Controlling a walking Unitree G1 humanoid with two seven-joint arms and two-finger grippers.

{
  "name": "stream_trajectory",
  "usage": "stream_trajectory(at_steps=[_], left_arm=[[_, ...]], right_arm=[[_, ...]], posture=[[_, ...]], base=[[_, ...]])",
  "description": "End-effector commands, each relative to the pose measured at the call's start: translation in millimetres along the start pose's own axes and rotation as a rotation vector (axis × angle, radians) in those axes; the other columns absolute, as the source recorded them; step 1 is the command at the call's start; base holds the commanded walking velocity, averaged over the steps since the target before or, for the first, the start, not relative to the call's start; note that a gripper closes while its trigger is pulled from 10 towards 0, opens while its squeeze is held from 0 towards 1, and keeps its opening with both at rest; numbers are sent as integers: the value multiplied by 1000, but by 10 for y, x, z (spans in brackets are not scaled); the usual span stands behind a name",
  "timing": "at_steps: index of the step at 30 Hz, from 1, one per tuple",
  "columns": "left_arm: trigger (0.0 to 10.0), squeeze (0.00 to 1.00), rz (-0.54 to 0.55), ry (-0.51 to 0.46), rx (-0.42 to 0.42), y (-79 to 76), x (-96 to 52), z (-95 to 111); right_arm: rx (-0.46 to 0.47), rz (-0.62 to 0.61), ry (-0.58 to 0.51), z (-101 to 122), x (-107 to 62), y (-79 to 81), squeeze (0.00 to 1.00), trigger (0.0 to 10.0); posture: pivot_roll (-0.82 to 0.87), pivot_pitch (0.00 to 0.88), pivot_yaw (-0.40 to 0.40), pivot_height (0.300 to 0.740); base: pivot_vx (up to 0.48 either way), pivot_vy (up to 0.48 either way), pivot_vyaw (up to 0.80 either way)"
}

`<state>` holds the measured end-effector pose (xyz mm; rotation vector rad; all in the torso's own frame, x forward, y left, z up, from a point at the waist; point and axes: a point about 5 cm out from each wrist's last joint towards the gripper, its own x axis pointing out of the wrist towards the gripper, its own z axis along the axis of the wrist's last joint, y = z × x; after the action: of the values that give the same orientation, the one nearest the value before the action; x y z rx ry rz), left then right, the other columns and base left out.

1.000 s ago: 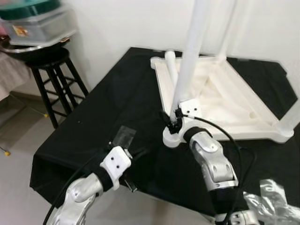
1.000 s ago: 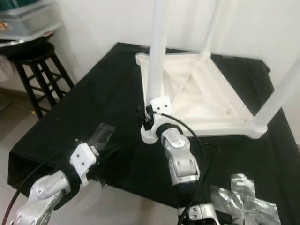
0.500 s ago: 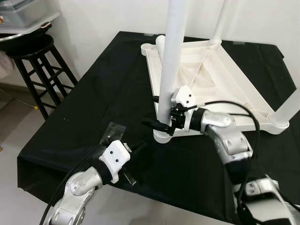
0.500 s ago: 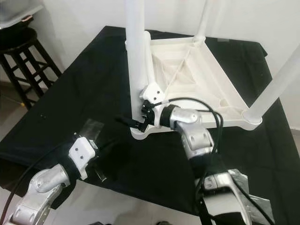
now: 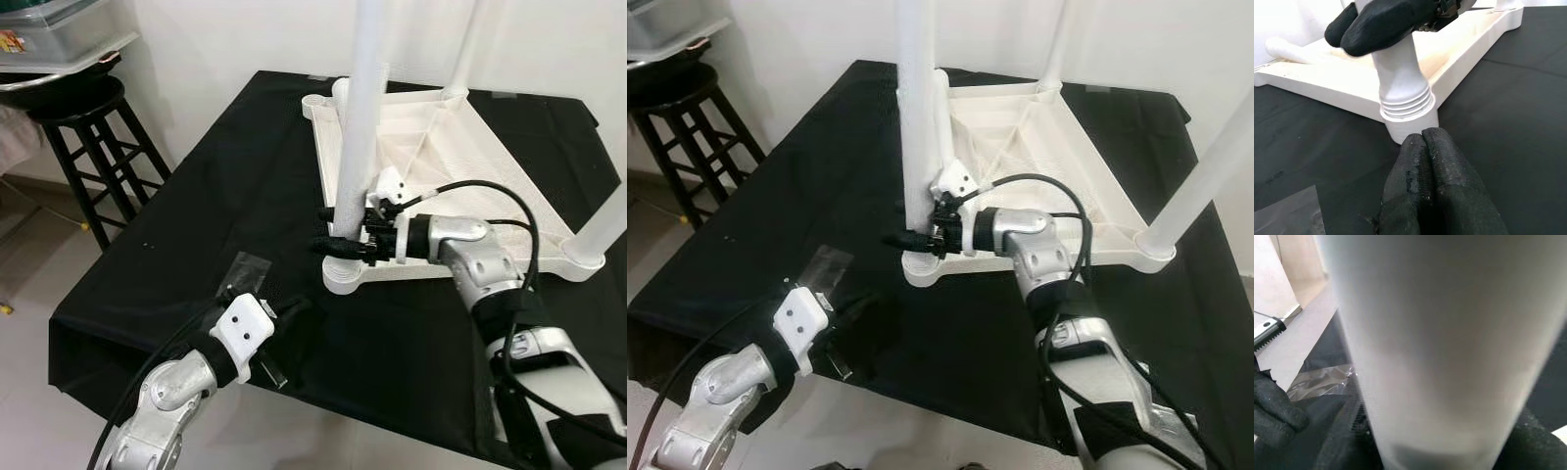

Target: Building children table

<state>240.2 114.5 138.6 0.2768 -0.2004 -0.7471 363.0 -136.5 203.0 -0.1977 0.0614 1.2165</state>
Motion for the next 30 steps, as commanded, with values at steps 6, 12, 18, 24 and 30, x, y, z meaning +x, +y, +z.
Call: stream_trajectory(at_steps=[6,12,18,24,30], left_arm=[[10000,0,-10,14,-13,-19,-37,-24],[10000,0,-29,8,-15,-28,-38,-11],[10000,0,-106,4,-13,-67,-33,5],[10000,0,-192,16,-48,-79,-10,-22],[10000,0,-215,9,-73,-61,3,-35]], right_arm=[[59,42,8,-254,-77,76,0,0],[42,-102,66,-441,-197,96,0,0],[230,-720,251,-794,35,279,0,0],[220,-750,180,-668,358,655,0,0],[180,-822,167,-557,299,382,1000,10000]], posture=[[98,122,11,740],[97,129,11,740],[107,133,2,740],[91,117,19,740],[95,106,10,740]], base=[[0,0,0],[0,0,0],[0,0,0],[0,0,0],[0,0,0]])
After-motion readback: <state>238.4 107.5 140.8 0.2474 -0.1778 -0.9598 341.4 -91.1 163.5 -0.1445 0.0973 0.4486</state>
